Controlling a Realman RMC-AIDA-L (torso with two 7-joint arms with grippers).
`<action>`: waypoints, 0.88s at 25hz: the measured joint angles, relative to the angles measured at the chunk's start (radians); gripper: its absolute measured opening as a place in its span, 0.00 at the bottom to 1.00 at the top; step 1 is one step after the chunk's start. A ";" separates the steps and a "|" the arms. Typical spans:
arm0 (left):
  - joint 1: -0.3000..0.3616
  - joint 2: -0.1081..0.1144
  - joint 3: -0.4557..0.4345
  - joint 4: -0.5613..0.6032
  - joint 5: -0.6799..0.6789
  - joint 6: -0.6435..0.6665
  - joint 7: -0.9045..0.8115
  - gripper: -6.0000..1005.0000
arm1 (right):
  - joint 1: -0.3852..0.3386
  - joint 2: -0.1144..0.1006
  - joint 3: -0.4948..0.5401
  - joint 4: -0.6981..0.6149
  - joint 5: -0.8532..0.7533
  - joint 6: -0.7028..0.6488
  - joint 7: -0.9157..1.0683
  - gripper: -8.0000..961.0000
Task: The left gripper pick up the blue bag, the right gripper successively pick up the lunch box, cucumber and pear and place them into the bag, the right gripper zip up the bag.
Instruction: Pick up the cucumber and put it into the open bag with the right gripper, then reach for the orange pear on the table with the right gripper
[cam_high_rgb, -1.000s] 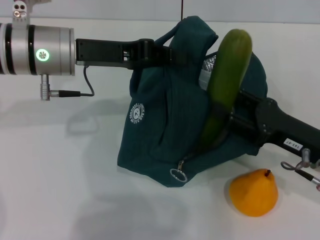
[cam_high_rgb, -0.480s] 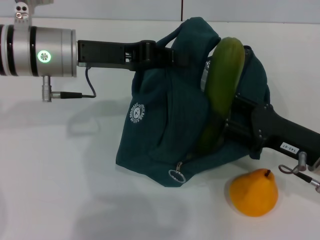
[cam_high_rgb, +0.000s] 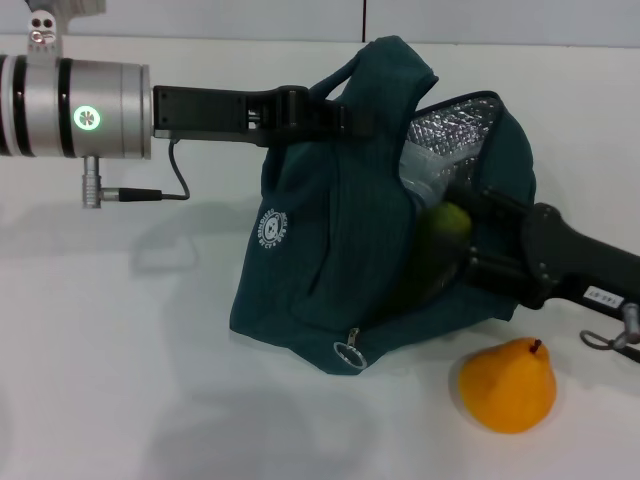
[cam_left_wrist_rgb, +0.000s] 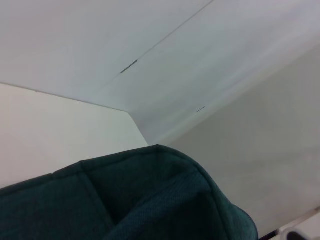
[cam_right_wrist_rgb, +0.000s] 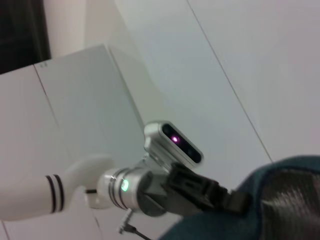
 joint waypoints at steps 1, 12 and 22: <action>0.000 0.000 0.000 0.000 0.000 0.000 0.001 0.06 | -0.004 -0.001 0.001 -0.010 0.001 -0.013 0.001 0.83; 0.001 0.002 -0.003 -0.015 -0.002 -0.007 0.021 0.06 | -0.186 -0.022 0.028 -0.300 0.165 -0.284 0.006 0.82; 0.001 0.004 -0.039 -0.038 -0.010 -0.012 0.043 0.06 | -0.262 -0.093 0.006 -0.346 -0.062 -0.249 0.007 0.82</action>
